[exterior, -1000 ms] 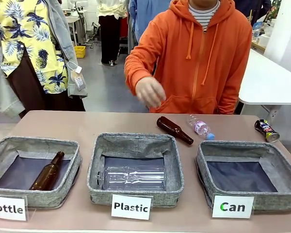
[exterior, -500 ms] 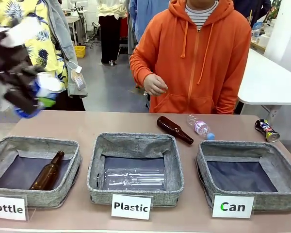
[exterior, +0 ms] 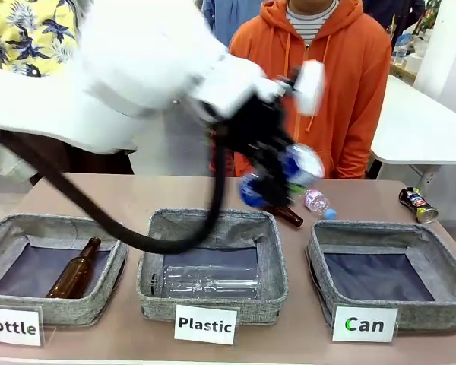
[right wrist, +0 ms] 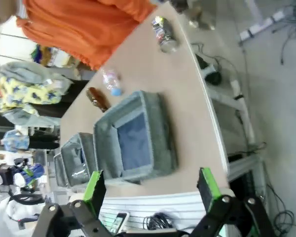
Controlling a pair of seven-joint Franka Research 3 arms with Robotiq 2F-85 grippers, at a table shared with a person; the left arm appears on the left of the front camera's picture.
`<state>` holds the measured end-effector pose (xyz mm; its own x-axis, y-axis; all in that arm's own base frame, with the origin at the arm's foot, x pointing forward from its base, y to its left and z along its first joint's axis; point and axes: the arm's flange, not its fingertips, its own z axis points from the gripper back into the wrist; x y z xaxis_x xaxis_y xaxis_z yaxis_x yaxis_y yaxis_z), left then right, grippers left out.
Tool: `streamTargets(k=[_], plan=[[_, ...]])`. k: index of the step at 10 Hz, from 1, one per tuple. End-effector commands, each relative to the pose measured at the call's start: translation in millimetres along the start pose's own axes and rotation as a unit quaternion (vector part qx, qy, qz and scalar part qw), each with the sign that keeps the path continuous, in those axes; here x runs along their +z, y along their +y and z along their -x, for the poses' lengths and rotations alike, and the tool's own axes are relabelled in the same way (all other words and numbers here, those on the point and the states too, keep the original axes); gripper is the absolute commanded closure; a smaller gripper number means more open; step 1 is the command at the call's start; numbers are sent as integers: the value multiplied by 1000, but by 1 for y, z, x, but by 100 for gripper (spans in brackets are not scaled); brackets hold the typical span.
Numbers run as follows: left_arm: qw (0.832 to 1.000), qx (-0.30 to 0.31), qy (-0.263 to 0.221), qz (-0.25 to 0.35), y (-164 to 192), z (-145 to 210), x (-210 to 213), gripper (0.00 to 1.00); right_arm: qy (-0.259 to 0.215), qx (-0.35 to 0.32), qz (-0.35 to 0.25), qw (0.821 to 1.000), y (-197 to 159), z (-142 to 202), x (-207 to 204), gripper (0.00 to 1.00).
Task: Sort the can waste into the basket.
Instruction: Pick up the can waste from the table and place it in the right Fabric basket.
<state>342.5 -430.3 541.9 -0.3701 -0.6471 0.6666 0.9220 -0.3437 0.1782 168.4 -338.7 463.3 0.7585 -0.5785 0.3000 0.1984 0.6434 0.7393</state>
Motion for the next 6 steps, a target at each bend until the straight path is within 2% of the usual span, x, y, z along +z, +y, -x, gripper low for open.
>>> streamTargets(k=[1,2,3,6], plan=[[1000,-9,8,5,19,-34,-56,87,-21,-21,-31,999,-42,5,0,0],[999,-19,6,27,19,-54,-93,87,0,0,0,1000,0,0,0,0],[999,-19,15,43,22,-74,-132,87,0,0,0,1000,0,0,0,0],[999,-18,27,7,36,-94,-213,87,0,0,0,1000,0,0,0,0]])
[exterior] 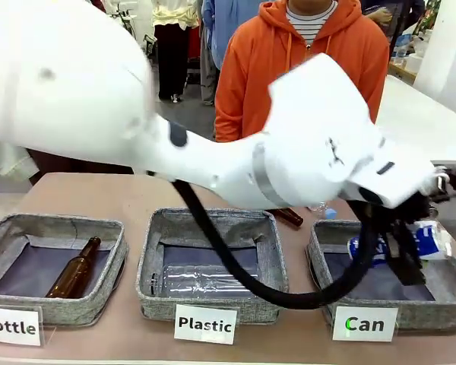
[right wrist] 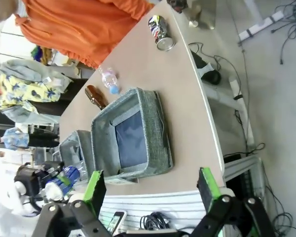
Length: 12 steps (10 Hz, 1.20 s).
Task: Sort the can waste into the basket.
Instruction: Pick up the can waste from the table and place it in the right Fabric basket.
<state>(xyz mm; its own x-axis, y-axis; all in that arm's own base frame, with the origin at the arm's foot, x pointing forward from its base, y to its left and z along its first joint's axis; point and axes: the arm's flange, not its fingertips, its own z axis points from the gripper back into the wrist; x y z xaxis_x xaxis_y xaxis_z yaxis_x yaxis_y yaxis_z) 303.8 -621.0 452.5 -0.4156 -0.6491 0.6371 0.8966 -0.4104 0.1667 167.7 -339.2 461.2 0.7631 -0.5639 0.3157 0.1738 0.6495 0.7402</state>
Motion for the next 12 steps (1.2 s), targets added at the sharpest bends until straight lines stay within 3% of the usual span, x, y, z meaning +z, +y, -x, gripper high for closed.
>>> streamTargets(k=[1,5,6,7,8,9,10,12], plan=[[998,11,32,-50,29,-13,-28,87,0,-11,6,1000,2,-1,1,0],[996,11,55,-70,35,-9,-40,87,0,-11,6,1000,2,-1,1,0],[996,9,60,-72,36,-9,-40,29,0,-11,6,1000,2,-1,1,0],[995,4,65,-79,36,-7,-40,30,0,-11,6,1000,2,-1,1,0],[994,2,66,-84,36,-7,-38,0,0,-11,6,1000,2,-1,1,0],[993,2,66,-94,37,-7,-35,25,0,-11,6,1000,2,-1,1,0],[992,2,69,-102,38,-6,-32,0,0,-11,6,1000,2,-1,1,0],[991,8,74,-112,40,-5,-22,0,0,-11,6,1000,2,-1,1,0]])
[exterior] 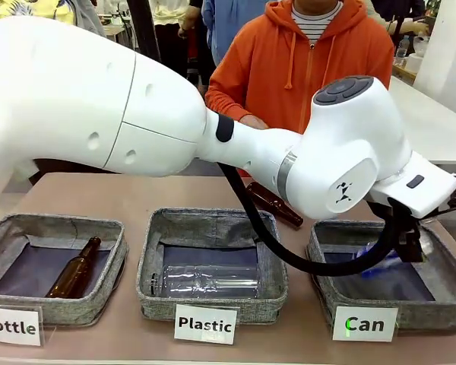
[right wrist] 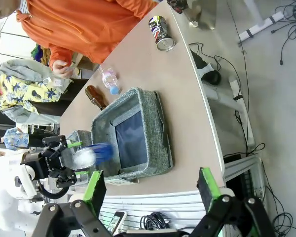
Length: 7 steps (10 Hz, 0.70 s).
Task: Sort the can waste into the basket.
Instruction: Pick up the can waste from the table and place it in the right Fabric basket.
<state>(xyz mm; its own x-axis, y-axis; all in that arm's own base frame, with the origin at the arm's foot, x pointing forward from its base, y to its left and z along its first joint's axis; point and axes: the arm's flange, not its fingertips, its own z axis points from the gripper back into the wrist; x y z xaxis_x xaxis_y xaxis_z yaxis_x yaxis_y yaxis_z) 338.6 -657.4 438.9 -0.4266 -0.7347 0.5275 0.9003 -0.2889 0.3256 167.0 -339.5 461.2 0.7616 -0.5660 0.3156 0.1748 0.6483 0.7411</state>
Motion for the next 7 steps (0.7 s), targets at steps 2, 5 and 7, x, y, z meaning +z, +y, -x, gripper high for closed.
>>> streamTargets(k=[2,5,7], plan=[[999,23,0,-26,-1,-2,30,0,1,-10,7,1000,2,-1,0,0],[997,50,10,-58,0,2,90,0,1,-10,7,1000,2,-1,0,0],[990,109,35,-81,2,32,184,0,0,0,0,1000,0,0,0,0]])
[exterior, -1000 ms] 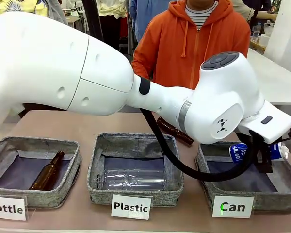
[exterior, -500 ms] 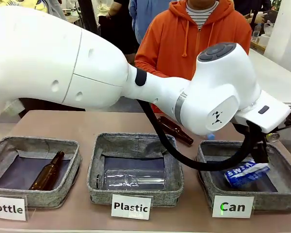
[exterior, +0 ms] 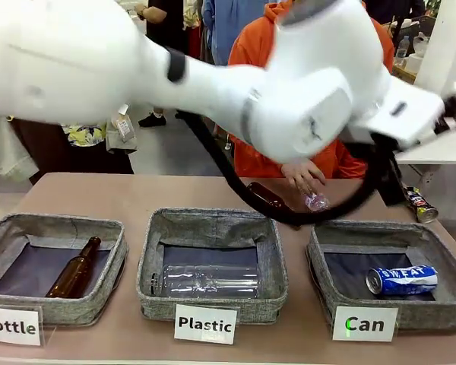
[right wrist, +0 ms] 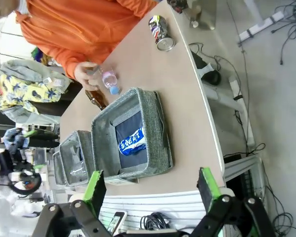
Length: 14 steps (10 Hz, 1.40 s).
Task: Sort the can waste into the basket.
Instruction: Pick up the can waste from the table and place it in the right Fabric basket.
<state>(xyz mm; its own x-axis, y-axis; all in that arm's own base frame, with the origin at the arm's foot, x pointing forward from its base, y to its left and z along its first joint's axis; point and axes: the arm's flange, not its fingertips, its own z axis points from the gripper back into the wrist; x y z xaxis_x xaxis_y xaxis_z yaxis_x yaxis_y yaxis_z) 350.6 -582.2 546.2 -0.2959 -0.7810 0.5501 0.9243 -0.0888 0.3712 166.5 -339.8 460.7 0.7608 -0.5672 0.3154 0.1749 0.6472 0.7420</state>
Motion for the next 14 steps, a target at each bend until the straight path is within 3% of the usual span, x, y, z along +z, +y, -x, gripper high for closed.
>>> streamTargets(k=[1,4,7,9,10,12,13,14], plan=[[996,81,29,-12,4,64,104,0,-12,6,-5,1000,27,-4,-17,0],[973,227,33,-32,52,174,209,0,46,55,-71,995,116,1,-89,0],[902,428,-1,53,87,340,309,0,166,62,-143,974,186,13,-179,0],[817,551,-87,144,72,471,346,0,240,44,-186,952,217,23,-215,0],[774,571,-155,224,50,524,352,0,261,21,-207,943,225,24,-227,0],[642,671,-261,265,6,615,344,0,275,-13,-227,934,222,19,-243,0],[579,721,-281,256,-14,645,338,0,267,-13,-224,937,219,18,-248,0],[554,730,-312,250,-24,663,336,0,258,-5,-220,941,217,18,-245,0]])
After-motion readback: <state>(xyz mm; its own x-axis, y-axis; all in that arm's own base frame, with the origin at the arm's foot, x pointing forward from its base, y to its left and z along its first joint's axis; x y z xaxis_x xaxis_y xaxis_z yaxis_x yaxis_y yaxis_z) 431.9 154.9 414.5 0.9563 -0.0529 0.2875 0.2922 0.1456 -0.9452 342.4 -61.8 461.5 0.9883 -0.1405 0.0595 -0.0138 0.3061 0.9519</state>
